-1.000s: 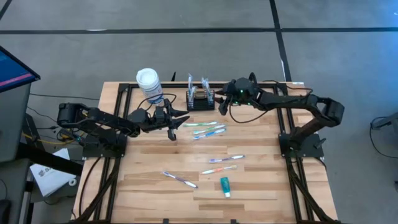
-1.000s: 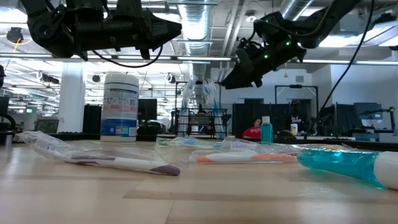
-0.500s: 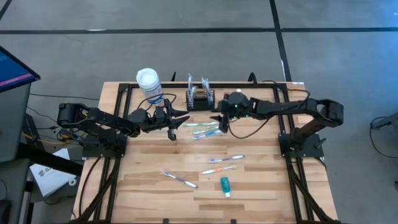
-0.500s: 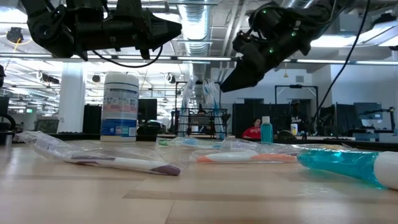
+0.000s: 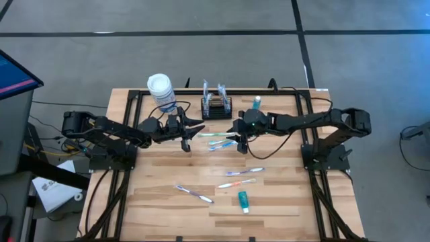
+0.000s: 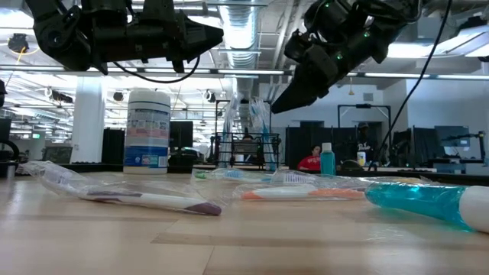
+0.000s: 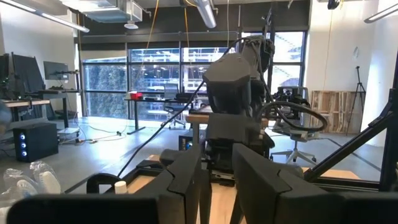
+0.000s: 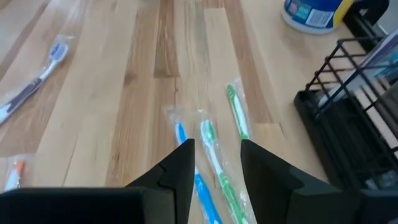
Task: Pick & Place toothbrushing station
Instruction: Put the blue toothbrush into the black wire organizer
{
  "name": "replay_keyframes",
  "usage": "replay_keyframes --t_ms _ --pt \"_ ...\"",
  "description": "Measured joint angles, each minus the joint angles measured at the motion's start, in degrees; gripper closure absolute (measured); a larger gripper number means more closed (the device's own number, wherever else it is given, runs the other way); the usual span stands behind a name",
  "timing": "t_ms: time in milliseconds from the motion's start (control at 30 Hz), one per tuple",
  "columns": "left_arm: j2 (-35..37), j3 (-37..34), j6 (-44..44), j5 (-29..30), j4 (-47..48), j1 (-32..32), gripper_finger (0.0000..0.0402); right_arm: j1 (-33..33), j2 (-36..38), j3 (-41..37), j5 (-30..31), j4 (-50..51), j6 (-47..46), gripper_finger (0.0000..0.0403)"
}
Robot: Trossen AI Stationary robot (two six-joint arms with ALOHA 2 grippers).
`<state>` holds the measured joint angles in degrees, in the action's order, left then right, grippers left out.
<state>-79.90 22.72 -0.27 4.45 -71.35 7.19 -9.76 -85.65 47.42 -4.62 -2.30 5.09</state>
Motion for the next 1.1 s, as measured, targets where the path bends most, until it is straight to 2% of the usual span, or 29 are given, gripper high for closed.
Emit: replay_keyframes --t_ms 267,567,800,1100 --pt "0.0 0.0 0.0 0.0 0.02 -0.01 0.0314 0.08 -7.97 0.15 -0.07 -1.53 -0.14 0.0283" --pt "0.0 0.0 0.0 0.02 0.48 -0.01 0.0314 0.09 -16.87 3.67 -3.43 -1.25 -0.12 0.0283" --pt "0.0 0.0 0.0 0.02 0.56 0.01 0.0314 0.09 -20.09 5.9 -3.45 1.86 0.21 0.0283" --pt "0.0 0.0 0.0 0.02 0.69 0.01 0.0314 0.4 -19.85 5.84 -3.0 4.37 2.97 0.0283"
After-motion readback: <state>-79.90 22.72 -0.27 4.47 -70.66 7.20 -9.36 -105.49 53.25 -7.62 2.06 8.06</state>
